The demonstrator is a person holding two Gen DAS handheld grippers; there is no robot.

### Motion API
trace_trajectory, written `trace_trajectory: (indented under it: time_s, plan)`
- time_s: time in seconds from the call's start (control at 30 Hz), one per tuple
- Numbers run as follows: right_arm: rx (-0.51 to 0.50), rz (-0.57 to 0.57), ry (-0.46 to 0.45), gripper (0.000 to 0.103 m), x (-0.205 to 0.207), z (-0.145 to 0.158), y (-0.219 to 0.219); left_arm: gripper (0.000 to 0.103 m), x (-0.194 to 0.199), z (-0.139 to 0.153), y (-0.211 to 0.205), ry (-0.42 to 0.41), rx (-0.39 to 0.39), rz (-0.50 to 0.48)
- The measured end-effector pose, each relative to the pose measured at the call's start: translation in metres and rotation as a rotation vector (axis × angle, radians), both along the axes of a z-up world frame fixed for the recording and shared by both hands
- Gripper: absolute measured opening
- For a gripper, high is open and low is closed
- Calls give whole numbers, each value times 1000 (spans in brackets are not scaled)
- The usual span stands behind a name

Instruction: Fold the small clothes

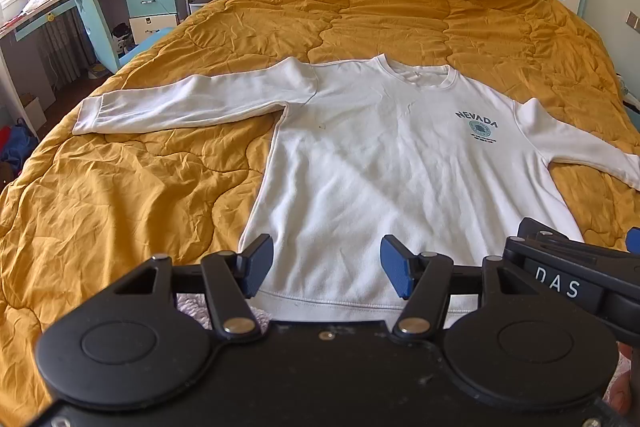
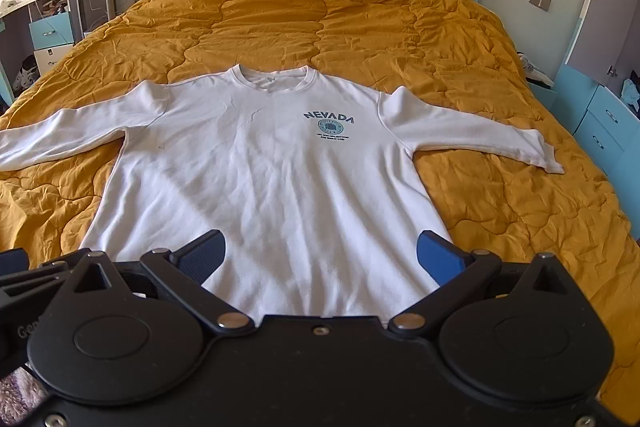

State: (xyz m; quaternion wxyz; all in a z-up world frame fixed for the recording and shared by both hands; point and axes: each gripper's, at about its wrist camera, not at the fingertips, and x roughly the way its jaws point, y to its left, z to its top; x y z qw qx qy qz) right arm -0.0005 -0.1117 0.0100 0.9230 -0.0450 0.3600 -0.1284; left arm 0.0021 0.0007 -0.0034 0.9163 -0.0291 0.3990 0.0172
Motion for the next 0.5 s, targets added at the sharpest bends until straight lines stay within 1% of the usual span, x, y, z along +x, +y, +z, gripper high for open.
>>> trace_trajectory:
  time_s: [0.5]
  plan:
    - [-3,0,5,103,0,0,0,63,-1,0,-1,3,-1,2]
